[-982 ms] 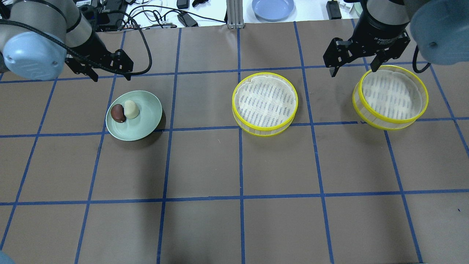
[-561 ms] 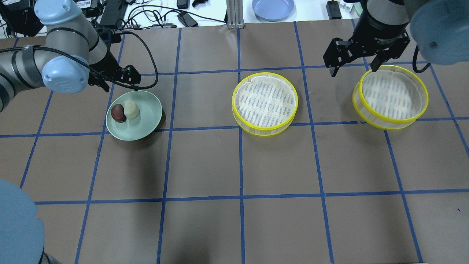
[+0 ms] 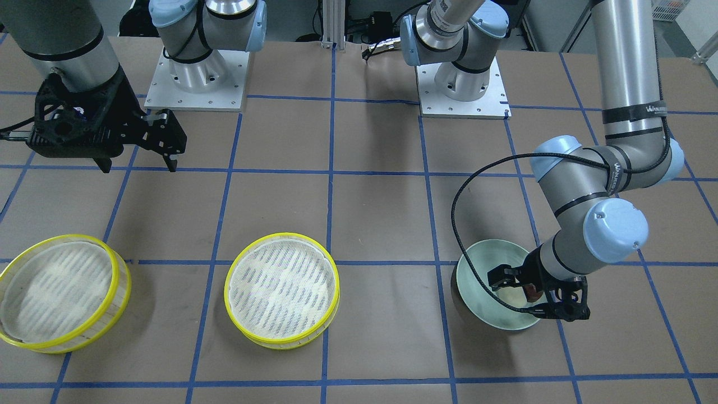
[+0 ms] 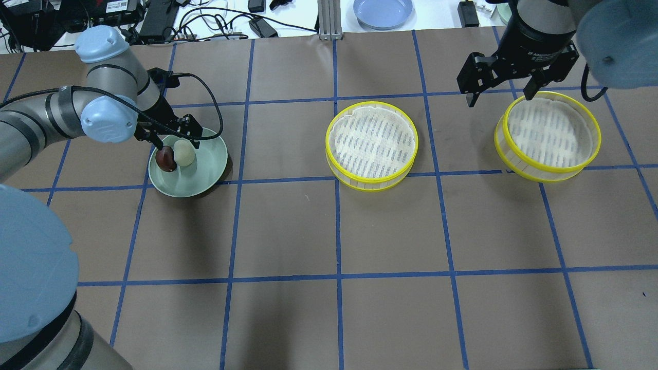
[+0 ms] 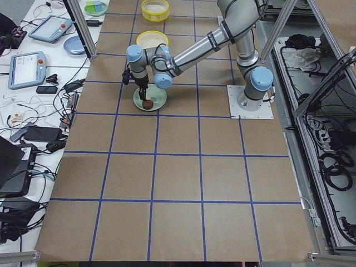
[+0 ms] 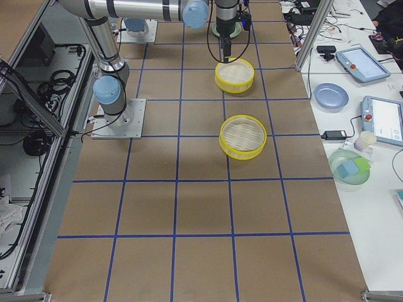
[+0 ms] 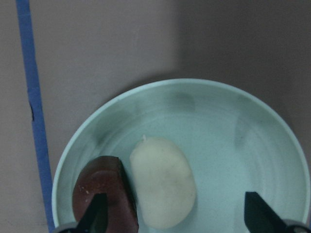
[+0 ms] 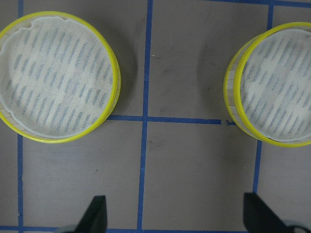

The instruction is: Stack buns with steamer

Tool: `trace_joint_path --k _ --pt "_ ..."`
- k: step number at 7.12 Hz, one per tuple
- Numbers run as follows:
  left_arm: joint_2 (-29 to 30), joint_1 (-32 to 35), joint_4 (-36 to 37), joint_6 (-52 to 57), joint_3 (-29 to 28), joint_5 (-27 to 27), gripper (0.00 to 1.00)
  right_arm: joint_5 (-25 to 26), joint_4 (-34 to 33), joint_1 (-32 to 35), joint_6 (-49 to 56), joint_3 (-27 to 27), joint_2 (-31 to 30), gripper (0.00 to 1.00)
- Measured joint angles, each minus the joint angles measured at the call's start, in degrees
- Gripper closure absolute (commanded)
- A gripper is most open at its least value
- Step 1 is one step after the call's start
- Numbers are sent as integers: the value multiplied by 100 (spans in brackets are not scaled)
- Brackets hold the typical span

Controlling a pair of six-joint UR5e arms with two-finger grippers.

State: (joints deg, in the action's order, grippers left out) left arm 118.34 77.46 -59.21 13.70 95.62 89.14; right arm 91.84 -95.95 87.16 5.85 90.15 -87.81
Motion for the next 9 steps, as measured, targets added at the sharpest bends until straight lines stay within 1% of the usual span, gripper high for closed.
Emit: trace_joint_path --k 1,2,3,4,6,9 --pt "105 -2 57 -13 -4 -58 22 2 0 -44 -10 -4 35 0" --pt "171 -3 98 -24 -11 -84 61 -1 13 -84 -15 -9 60 0" --pt "212 -3 123 -25 -18 -91 84 -1 34 -123 -8 -10 70 0" --pt "242 -3 132 -19 -36 -91 100 -2 47 -169 -3 -10 70 0" --pt "236 -3 149 -15 -84 -84 100 -1 33 -264 -29 -11 77 0" --pt "55 8 243 -21 -254 -85 100 7 -13 -373 -51 -15 69 0"
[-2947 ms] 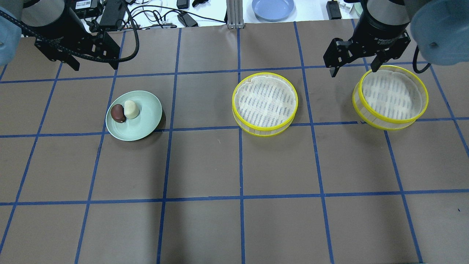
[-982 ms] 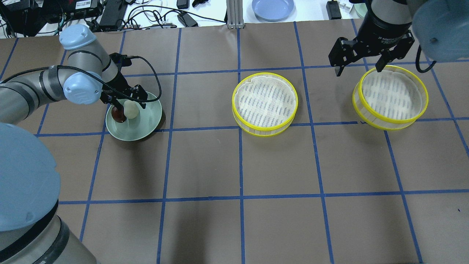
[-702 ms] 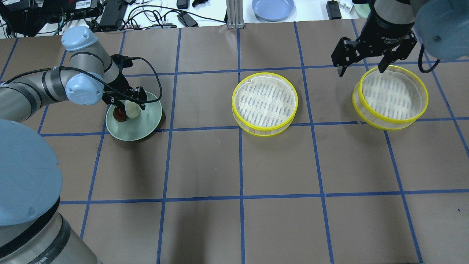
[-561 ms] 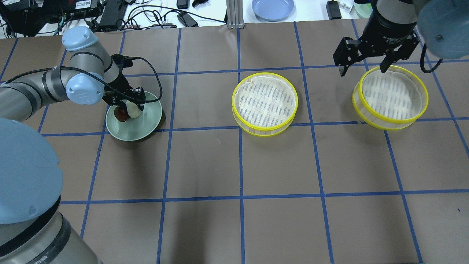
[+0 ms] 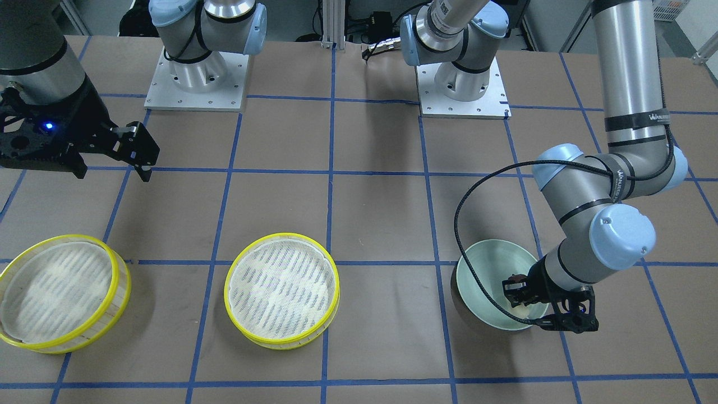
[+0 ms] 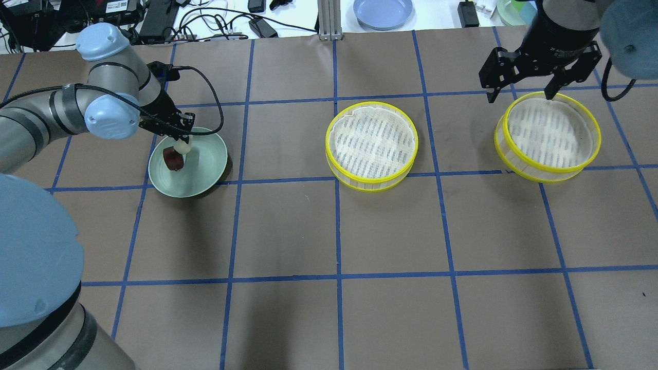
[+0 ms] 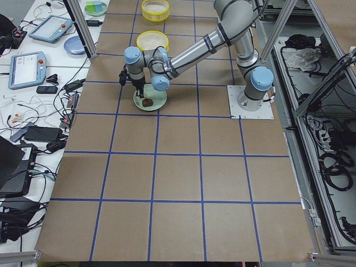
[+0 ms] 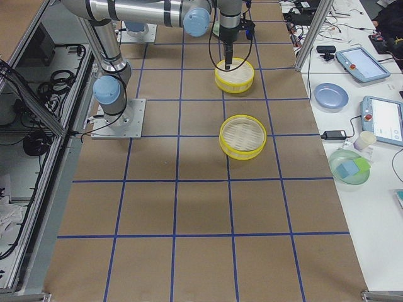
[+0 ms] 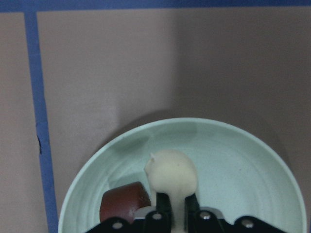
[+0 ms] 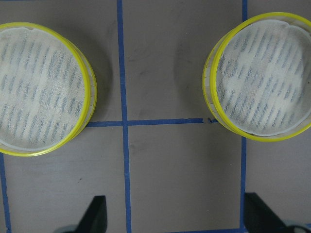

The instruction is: Stack buns with steamer

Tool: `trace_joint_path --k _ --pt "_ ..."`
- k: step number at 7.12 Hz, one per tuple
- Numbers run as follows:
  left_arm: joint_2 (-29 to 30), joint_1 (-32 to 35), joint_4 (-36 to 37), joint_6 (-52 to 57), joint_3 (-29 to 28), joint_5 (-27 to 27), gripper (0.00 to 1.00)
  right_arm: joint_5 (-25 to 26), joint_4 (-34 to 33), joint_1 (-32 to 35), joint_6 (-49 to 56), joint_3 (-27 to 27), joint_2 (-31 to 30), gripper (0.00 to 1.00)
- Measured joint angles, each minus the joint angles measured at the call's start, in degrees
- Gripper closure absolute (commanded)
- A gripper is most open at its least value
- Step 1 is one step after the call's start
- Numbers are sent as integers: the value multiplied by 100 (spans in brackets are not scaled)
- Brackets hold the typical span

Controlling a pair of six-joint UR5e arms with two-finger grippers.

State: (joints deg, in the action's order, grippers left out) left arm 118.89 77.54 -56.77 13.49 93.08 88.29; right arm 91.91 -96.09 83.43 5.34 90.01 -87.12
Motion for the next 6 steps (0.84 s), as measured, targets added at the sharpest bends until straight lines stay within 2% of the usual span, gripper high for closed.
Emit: trace_joint_path --k 2,4,6 --pt "-245 207 -13 -244 -146 -20 100 -42 -93 -12 102 2 26 0" --pt "-527 791 22 -1336 -267 -218 100 -134 -195 -37 170 1 77 0" --pt "-650 1453 332 -2598 -395 -761 100 -119 -176 -114 213 1 89 0"
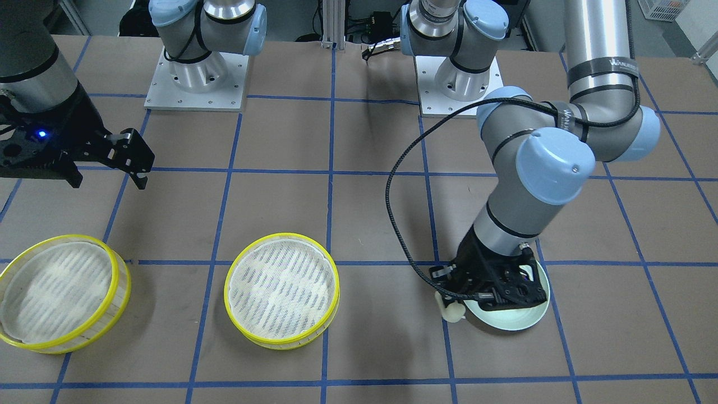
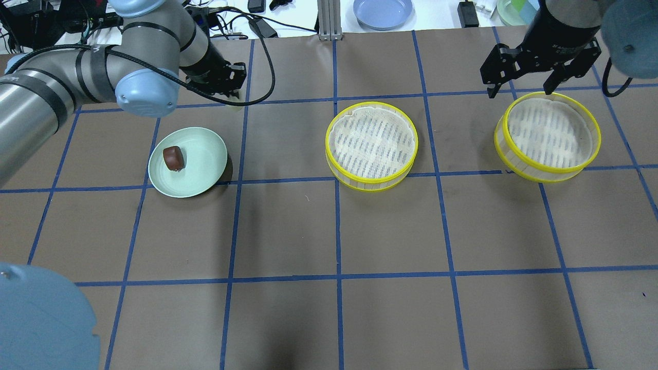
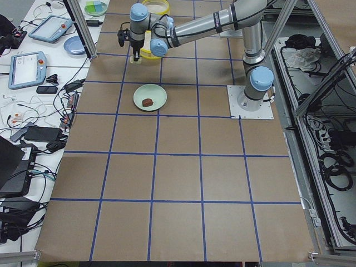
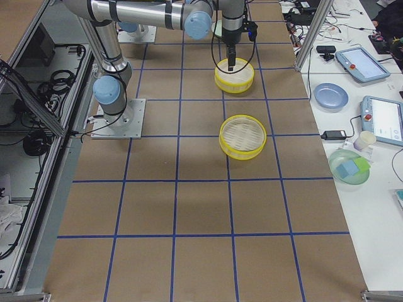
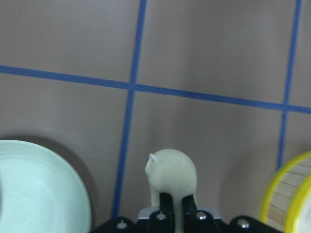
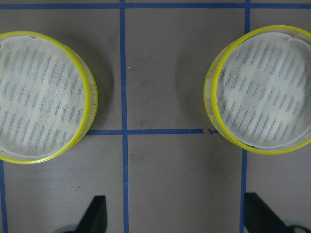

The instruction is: Stack buns with steamer

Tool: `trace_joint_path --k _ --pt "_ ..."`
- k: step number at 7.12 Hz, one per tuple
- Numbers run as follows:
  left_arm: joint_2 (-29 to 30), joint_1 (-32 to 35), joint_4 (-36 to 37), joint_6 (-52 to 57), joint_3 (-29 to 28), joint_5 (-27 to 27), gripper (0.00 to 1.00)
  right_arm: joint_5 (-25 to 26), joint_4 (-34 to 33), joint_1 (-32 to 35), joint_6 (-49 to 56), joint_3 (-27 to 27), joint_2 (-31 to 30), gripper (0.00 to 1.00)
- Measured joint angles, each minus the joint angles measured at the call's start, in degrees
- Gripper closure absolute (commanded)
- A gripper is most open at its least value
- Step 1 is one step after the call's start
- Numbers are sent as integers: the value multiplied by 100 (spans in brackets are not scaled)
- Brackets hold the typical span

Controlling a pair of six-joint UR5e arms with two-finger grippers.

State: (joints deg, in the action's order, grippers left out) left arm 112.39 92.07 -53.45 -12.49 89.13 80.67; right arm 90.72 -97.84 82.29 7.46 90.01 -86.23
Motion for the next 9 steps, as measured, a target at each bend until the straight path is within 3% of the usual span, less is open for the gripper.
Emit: trace_joint_path --k 2,5,6,8,9 --pt "182 588 705 -1048 12 -586 100 -16 -3 -76 25 1 11 0" --pt "805 1192 1640 -1597 56 -1056 99 14 6 -90 20 0 1 0" --pt "963 1305 1706 -1598 81 -1068 60 -7 7 -91 14 4 3 0" --pt "1054 1368 1722 -1550 282 -1065 47 14 1 -91 7 7 3 0" --pt "1037 1370 1711 -1542 397 -1042 30 37 -6 -93 13 6 4 0"
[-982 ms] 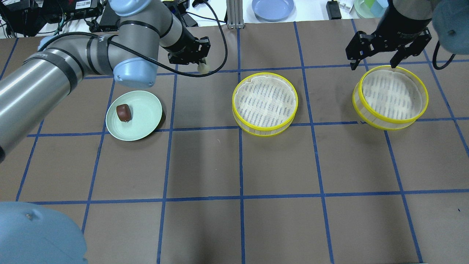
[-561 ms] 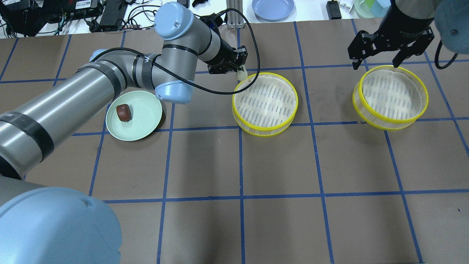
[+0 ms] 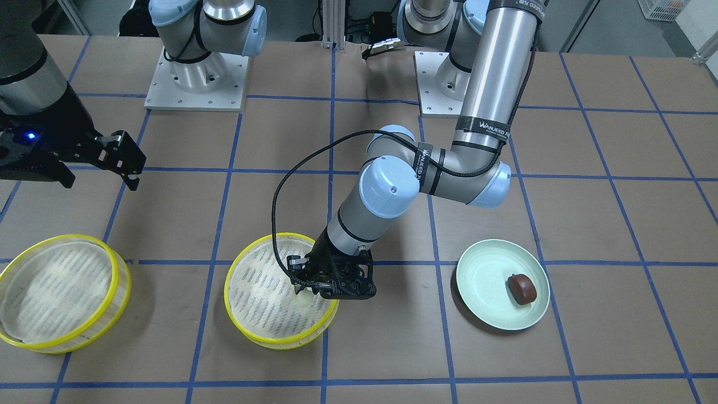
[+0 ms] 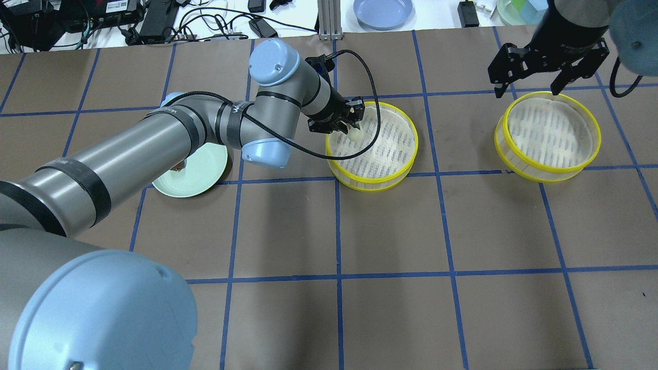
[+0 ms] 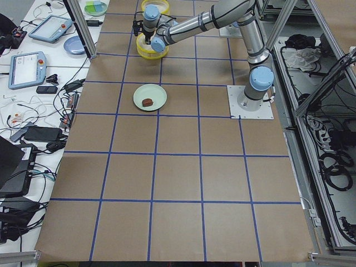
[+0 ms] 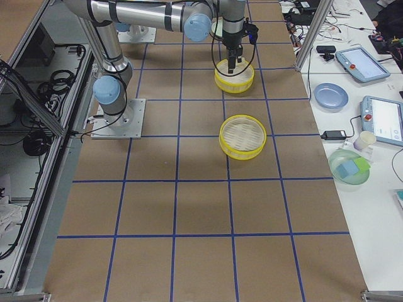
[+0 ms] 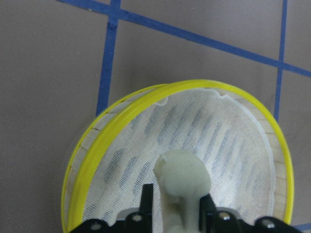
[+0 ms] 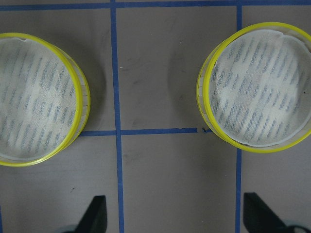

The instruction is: Stack buns with steamer

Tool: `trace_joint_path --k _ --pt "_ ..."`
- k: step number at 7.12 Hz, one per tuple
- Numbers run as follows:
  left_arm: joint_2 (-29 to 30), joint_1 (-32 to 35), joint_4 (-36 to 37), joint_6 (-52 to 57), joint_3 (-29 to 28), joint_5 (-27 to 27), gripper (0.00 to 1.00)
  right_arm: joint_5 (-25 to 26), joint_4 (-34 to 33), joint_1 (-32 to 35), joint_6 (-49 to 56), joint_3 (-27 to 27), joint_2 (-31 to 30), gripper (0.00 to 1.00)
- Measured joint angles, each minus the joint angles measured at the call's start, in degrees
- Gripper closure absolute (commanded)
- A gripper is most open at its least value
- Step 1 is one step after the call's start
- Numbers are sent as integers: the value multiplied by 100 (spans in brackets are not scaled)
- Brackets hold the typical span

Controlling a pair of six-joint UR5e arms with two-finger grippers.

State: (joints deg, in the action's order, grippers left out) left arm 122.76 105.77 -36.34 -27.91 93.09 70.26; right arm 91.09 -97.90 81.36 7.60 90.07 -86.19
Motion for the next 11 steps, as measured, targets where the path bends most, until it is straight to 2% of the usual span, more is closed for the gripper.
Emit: trace_joint_path --k 2,4,6,9,10,11 --pt "-37 -9 -27 5 89 177 7 -24 -35 -62 50 -4 16 0" --pt "-93 -26 -173 37 62 517 1 -50 -235 -361 323 -1 173 0" --pt "-162 -30 -353 4 23 575 0 -75 -761 -847 665 -14 452 0" --pt "-240 -33 -544 -223 -9 560 0 -19 -1182 -1150 1309 -35 857 0" --pt "-344 -108 -831 -215 -125 629 0 -14 -1580 -1310 1510 -101 1229 0" --pt "-516 -300 -1427 -1 -368 774 0 38 -1828 -1466 1664 -280 1684 4"
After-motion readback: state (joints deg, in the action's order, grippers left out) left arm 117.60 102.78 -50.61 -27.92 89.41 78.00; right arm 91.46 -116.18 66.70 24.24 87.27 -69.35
